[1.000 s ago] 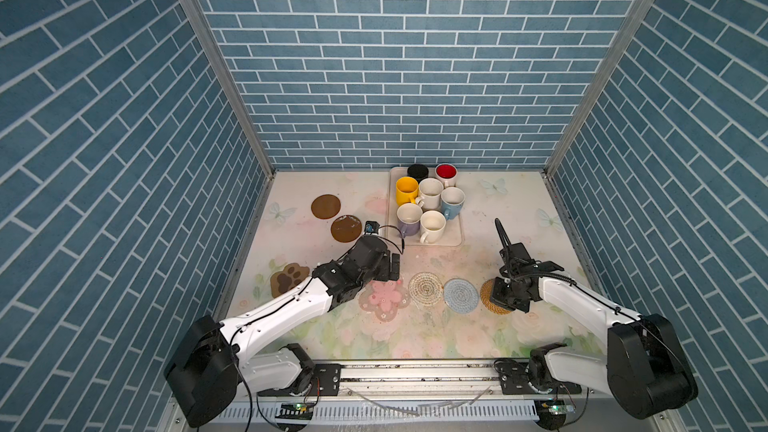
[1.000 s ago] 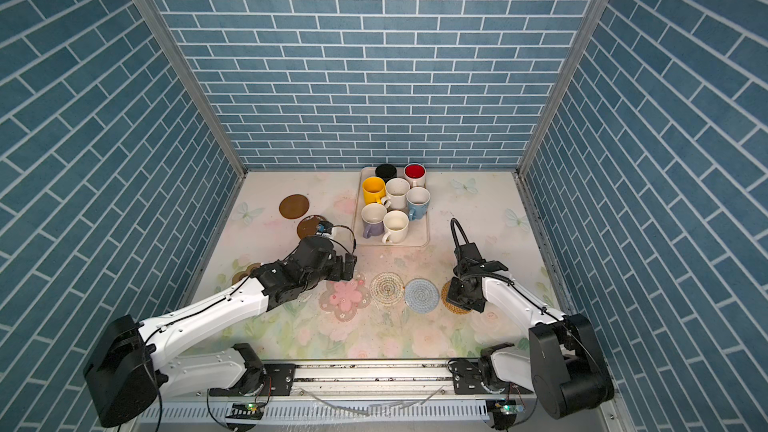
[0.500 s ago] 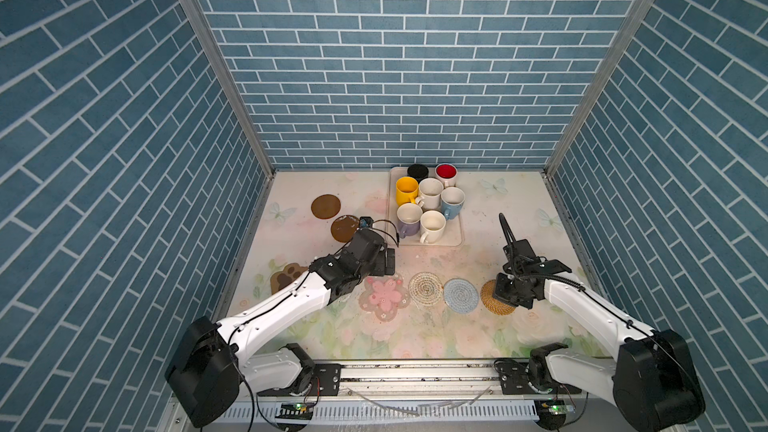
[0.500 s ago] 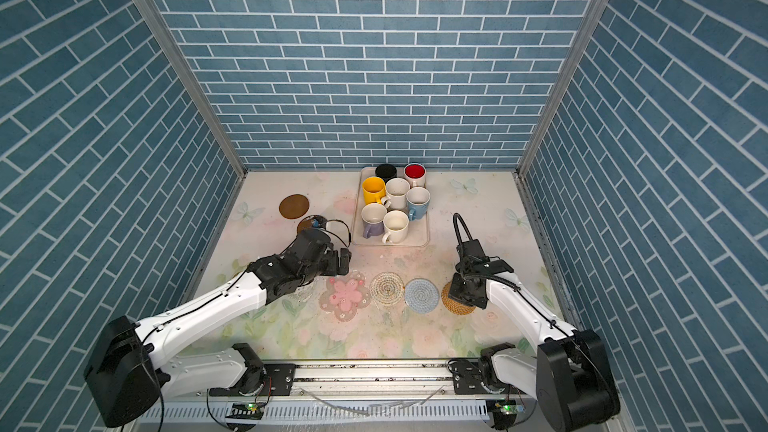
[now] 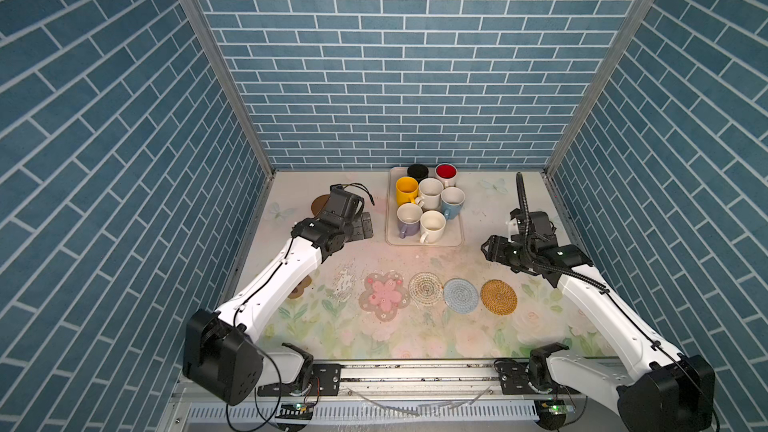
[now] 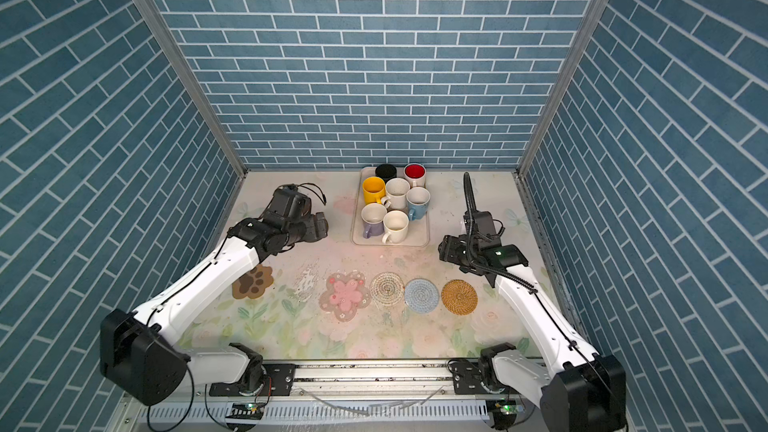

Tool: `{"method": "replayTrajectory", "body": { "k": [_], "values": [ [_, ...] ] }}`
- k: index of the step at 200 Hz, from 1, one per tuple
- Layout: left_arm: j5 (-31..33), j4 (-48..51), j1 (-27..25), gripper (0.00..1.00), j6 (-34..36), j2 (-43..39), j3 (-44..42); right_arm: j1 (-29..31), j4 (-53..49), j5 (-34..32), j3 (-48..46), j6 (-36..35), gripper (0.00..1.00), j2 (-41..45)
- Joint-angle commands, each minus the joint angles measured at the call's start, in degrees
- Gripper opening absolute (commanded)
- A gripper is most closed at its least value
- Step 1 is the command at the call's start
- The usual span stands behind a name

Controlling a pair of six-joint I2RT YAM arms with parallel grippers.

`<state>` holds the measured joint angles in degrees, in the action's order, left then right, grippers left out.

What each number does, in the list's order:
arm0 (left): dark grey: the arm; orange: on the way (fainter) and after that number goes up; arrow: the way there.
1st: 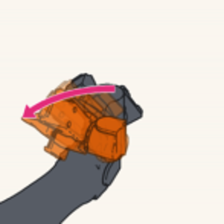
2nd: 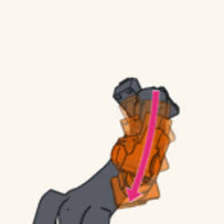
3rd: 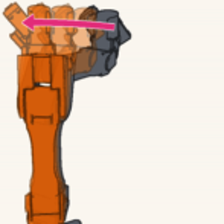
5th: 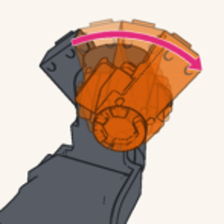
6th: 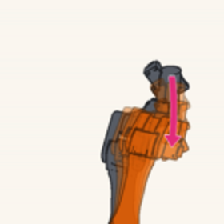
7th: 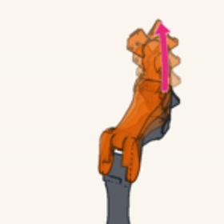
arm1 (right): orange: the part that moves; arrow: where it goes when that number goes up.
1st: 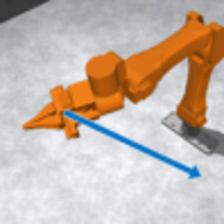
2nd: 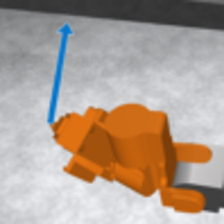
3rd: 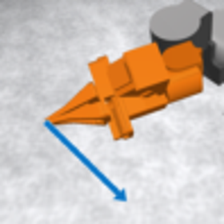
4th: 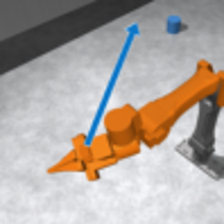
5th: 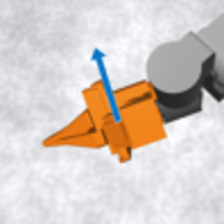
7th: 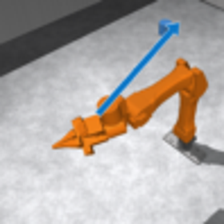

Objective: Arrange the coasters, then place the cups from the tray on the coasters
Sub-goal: 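Move left gripper onto the scratched brown wooden coaster while right gripper rises toward the mugs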

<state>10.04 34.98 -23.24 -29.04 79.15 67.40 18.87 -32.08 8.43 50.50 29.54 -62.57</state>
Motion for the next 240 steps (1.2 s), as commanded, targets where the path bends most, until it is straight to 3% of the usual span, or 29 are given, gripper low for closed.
{"method": "replayTrajectory", "body": {
  "k": [1,92,195,219,240],
  "values": [
    [-0.8,4.9,2.9,0.99,2.1,6.1,4.3,0.3,4.1,2.8,2.6,-2.8,0.7,-0.3],
    [-3.8,12.5,7.7,0.93,7.9,34.2,29.6,0.2,15.7,4.8,-6.2,-5.4,0.75,3.4],
    [-3.7,14.0,10.3,0.83,10.8,49.1,43.4,0.2,18.7,7.2,-7.8,-5.6,0.74,-0.4],
    [-4.7,13.4,11.0,0.72,10.3,51.3,44.6,0.2,18.2,7.0,-7.8,-6.1,0.73,-0.5],
    [-5.5,12.7,11.5,0.71,10.3,53.2,45.5,0.2,17.2,7.0,-7.7,-6.3,0.7,-0.8]
  ]
}}
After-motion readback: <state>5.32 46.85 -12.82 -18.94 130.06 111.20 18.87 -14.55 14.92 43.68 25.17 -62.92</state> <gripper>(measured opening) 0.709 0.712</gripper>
